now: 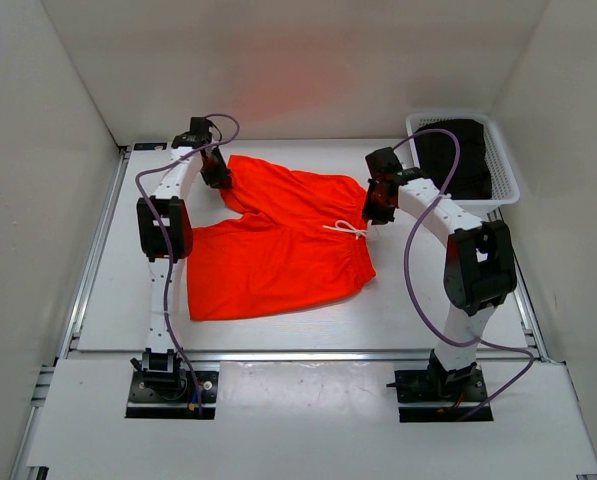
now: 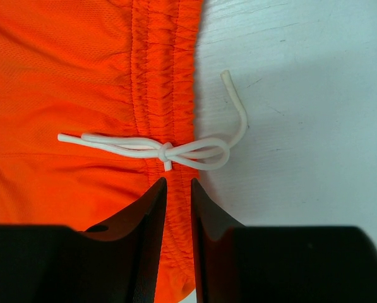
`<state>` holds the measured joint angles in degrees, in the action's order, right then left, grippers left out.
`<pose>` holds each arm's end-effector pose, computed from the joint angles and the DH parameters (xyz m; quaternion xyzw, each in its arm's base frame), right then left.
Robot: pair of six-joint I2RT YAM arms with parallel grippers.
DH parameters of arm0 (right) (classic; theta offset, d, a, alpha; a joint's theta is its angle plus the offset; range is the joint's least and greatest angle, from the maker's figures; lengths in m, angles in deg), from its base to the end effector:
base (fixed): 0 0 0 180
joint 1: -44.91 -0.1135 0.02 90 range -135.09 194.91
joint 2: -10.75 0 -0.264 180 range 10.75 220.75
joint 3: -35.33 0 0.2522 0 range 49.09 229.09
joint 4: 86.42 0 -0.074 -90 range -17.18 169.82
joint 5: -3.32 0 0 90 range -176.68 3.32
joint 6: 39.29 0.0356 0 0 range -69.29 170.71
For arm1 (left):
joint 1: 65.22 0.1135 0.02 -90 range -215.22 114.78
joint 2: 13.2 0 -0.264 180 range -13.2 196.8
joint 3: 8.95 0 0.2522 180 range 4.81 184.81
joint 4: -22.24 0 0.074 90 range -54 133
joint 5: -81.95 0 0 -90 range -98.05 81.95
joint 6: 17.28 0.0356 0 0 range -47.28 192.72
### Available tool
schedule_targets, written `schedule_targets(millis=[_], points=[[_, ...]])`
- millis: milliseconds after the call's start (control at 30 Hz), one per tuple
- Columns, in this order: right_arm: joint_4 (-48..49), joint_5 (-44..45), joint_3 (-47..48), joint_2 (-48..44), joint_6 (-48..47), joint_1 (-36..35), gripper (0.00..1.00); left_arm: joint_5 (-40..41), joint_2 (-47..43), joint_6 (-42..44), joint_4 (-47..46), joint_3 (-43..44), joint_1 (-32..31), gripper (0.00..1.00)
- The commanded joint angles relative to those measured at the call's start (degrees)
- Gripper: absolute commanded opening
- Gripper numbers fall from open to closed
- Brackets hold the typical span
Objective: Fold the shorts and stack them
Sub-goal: Flatten the shorts out
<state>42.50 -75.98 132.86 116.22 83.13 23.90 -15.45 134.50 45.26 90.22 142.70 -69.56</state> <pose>0.3723 0.1359 0.2397 0.1202 0.9523 0.0393 0.2779 0.5407 -0.0456 0.1737 -0.1807 0.9556 -0.1219 0.1984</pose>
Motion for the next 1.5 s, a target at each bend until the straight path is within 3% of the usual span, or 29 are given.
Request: schedule_targets(millis=[0, 67, 133, 233, 267, 433, 500, 933, 1000, 1067, 1100, 1133, 1367, 1400, 1433, 1467], points=[[0.4, -0.3, 0.8, -0.8, -0.9, 0.1, 0.27, -0.7, -4.7, -0.1, -0.1, -0.2, -0.2, 0.45], [0.4, -0.3, 0.3, -0.8, -0.9, 0.1, 0.27, -0.2, -5.5, 0.4, -0.1, -0.9, -0.2, 0.57], [0.4, -0.3, 0.3, -0.8, -0.9, 0.1, 0.27, -0.2, -6.0, 0.4, -0.1, -0.9, -0.2, 0.57], [0.4, -0.3, -1.0, -0.8, -0.9, 0.1, 0.27, 0.5, -6.5, 0.9, -0.1, -2.0, -0.2, 0.45], [0.4, -0.3, -1.0, -1.4, -0.9, 0.1, 0.27, 0.5, -6.5, 0.9, -0.1, -2.0, -0.2, 0.36], [0.4, -0.3, -1.5, -1.4, -0.9, 0.1, 0.27, 1.1, -4.9, 0.9, -0.1, -1.4, -0.2, 0.21], [0.4, -0.3, -1.5, -1.9, -0.9, 0.1, 0.27, 0.5, -4.9, 0.9, -0.1, -1.4, -0.2, 0.10], [0.4, -0.3, -3.1, -2.5, -0.3, 0.1, 0.27, 10.3, -21.5, 2.1, 2.4, -12.8, -0.8, 0.10], [0.4, -0.9, -3.6, -2.5, -0.3, 0.1, 0.27, 10.8, -21.5, 2.8, 3.7, -12.8, -0.8, 0.38], [0.9, -1.4, -3.6, -2.5, -0.3, 0.1, 0.27, 9.3, -21.0, 3.4, 3.7, -12.8, -0.8, 0.50], [0.9, -1.4, -4.1, -2.5, -0.3, 0.1, 0.27, 9.3, -19.7, 3.4, 3.7, -12.8, -0.8, 0.34], [0.9, -1.9, -4.1, -3.0, -0.3, 0.1, 0.27, 9.3, -18.9, 3.9, 4.7, -11.9, -0.8, 0.10], [0.9, -1.3, -5.3, -4.6, -0.3, -0.4, 0.27, 10.0, -15.9, 3.4, 5.5, -8.3, -0.8, 0.10], [0.9, -1.3, -5.8, -4.6, -0.3, -0.4, 0.27, 10.0, -15.9, 3.4, 5.5, -9.3, -0.8, 0.18], [0.9, -1.3, -5.8, -4.6, -0.3, -0.4, 0.27, 9.5, -15.9, 3.4, 5.5, -10.7, -0.8, 0.39], [0.9, -1.3, -5.8, -4.6, -0.3, -0.4, 0.27, 9.5, -16.4, 2.8, 5.5, -11.7, -0.8, 0.47]])
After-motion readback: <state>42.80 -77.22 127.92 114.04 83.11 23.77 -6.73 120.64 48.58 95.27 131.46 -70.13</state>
